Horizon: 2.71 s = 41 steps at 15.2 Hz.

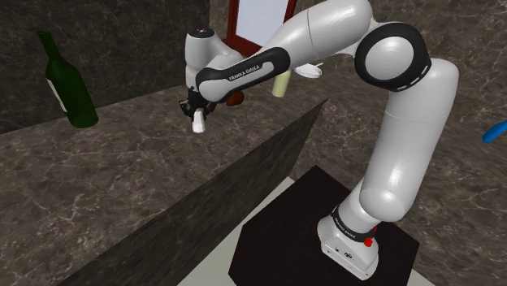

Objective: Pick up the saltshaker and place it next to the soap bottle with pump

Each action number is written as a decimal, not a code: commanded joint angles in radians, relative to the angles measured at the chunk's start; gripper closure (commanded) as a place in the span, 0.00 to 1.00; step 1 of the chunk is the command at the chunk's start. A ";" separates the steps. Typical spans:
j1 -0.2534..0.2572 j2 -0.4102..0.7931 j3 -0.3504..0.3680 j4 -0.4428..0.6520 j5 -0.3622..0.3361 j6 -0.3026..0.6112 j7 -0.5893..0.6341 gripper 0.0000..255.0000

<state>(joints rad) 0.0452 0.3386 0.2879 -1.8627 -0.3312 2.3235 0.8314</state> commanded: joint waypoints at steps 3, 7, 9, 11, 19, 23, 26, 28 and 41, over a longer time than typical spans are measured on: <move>-0.004 -0.027 0.007 0.016 0.018 -0.041 -0.017 1.00; -0.007 -0.050 0.013 0.040 0.035 -0.086 -0.033 1.00; -0.008 -0.061 0.016 0.053 0.043 -0.108 -0.040 1.00; -0.009 -0.070 0.018 0.067 0.050 -0.131 -0.048 1.00; -0.011 -0.101 0.025 0.134 0.074 -0.225 -0.074 1.00; -0.011 -0.112 0.028 0.174 0.084 -0.273 -0.086 1.00; -0.010 -0.118 0.030 0.206 0.089 -0.311 -0.094 1.00; -0.010 -0.121 0.031 0.229 0.093 -0.336 -0.099 1.00; 0.000 -0.114 0.036 0.412 0.101 -0.511 -0.126 1.00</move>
<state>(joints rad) 0.0447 0.2234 0.3235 -1.4668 -0.2304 1.8283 0.7077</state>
